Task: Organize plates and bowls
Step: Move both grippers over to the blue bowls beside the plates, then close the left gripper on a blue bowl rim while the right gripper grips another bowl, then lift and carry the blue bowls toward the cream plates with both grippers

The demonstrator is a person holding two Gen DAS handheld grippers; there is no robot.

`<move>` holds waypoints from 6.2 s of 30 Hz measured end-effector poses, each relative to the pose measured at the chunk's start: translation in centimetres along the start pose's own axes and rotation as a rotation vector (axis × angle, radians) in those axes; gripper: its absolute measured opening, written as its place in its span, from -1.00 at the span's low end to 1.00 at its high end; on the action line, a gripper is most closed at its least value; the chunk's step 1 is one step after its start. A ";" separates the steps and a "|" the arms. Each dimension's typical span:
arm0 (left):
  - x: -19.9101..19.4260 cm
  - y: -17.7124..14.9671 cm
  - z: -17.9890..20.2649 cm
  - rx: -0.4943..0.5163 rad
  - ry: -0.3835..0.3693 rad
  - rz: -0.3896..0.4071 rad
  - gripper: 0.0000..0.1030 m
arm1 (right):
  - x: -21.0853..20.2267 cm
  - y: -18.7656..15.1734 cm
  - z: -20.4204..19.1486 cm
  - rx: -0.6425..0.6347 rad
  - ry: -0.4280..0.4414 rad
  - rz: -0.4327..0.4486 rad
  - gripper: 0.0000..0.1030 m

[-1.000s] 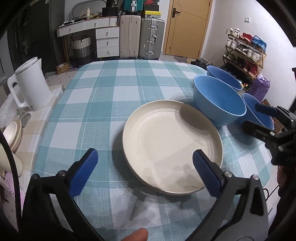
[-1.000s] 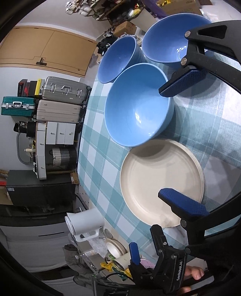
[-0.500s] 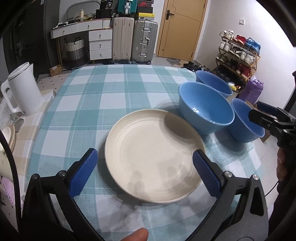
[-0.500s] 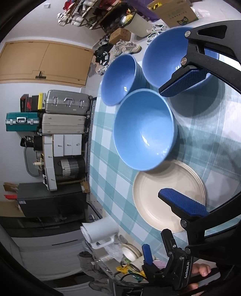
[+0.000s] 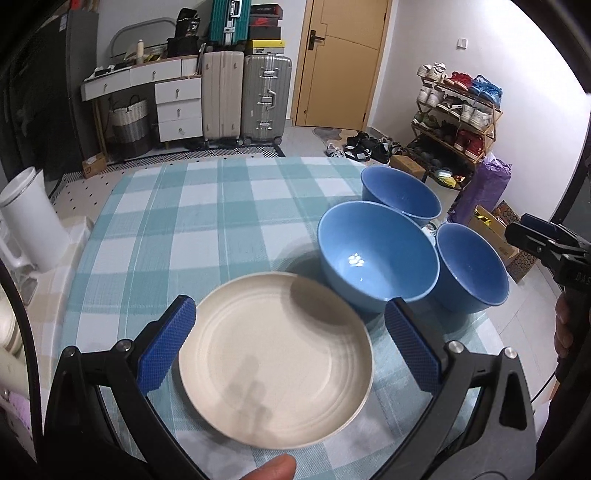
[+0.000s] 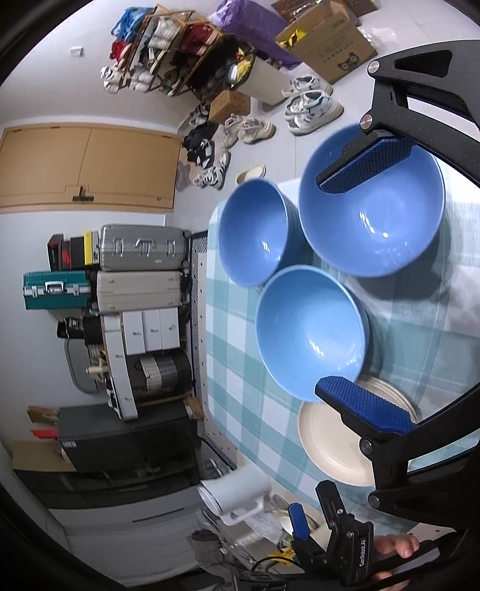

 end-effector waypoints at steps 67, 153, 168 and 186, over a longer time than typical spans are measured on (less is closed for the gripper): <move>25.0 14.6 3.5 0.018 -0.077 -0.241 0.97 | 16.8 6.9 10.5 0.159 -0.065 -0.215 0.97; 10.3 12.4 6.0 0.024 -0.117 -0.118 -0.77 | 9.0 7.4 1.8 0.058 0.074 -0.102 -0.67; 9.1 8.4 4.7 0.010 -0.098 -0.136 -0.77 | 8.3 4.3 -0.7 0.033 0.099 -0.132 -0.66; 9.9 5.5 3.1 -0.012 -0.080 -0.156 -0.76 | 9.1 1.8 -2.4 -0.002 0.100 -0.168 -0.66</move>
Point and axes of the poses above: each gripper's, at about its wrist camera, not at the fingertips, and x roughly the way its jaws point, z to its right, y to its top, the point moved 4 cm from there along x, roughly the way its jaws point, and after that the axes turned 12 degrees about -y, right-handed, at the moved point
